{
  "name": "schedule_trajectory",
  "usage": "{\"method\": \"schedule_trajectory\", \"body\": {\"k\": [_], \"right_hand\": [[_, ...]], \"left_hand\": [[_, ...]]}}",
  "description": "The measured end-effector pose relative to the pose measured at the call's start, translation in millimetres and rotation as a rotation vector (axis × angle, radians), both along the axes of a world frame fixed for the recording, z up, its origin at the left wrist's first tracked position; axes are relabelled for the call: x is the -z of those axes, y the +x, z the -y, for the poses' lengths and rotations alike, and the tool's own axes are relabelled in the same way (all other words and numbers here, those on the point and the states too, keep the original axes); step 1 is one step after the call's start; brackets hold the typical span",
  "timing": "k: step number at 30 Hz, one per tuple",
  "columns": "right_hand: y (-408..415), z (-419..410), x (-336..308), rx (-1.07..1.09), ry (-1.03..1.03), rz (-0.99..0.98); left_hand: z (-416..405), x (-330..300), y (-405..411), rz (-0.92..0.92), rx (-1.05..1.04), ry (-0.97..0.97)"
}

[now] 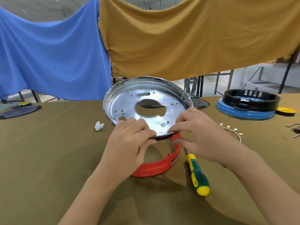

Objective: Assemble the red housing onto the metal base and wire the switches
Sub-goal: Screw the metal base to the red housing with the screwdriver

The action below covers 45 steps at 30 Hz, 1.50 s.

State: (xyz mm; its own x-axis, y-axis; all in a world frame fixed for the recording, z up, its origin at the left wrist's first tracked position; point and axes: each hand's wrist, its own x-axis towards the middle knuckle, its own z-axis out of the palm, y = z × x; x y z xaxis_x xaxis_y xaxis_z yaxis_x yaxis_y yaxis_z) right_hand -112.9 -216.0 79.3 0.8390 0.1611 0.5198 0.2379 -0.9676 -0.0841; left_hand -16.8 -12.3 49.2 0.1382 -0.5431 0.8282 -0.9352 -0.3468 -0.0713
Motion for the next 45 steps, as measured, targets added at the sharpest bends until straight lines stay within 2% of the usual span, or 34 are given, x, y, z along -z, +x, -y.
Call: {"method": "schedule_trajectory", "body": {"k": [7,17,24,26,28,30,32,34,40,45], "right_hand": [[11.1,-0.7,10.2,-0.059,0.082,0.113],[12.9,-2.8,10.0,-0.126,0.339,-0.049],[13.2,0.2,13.4,-0.117,0.545,0.006],[13.8,2.2,14.7,-0.109,0.584,0.018],[14.4,3.1,17.0,-0.106,0.588,0.014],[15.3,4.6,19.7,-0.097,0.586,0.011],[16.2,6.4,20.9,-0.085,0.602,0.011],[16.9,7.6,21.6,-0.075,0.606,0.020],[17.1,4.8,21.3,-0.064,0.550,0.035],[17.3,2.3,22.0,-0.059,0.501,0.002]], "left_hand": [[-0.3,0.7,2.8,-0.039,-0.004,-0.097],[-1.0,-0.7,3.6,-0.082,0.019,-0.118],[-2.4,-3.1,-6.1,-0.103,-0.015,-0.339],[-1.9,-1.1,-9.3,-0.117,0.039,-0.255],[-1.5,3.7,-11.3,-0.188,0.107,0.000],[-0.8,10.0,-11.0,-0.246,0.065,0.299],[-0.3,16.2,-7.7,-0.267,0.029,0.457],[-0.2,18.5,-4.7,-0.251,0.049,0.476],[1.5,16.3,-2.8,-0.103,0.058,0.368],[2.9,17.2,1.8,-0.081,-0.024,0.332]]}}
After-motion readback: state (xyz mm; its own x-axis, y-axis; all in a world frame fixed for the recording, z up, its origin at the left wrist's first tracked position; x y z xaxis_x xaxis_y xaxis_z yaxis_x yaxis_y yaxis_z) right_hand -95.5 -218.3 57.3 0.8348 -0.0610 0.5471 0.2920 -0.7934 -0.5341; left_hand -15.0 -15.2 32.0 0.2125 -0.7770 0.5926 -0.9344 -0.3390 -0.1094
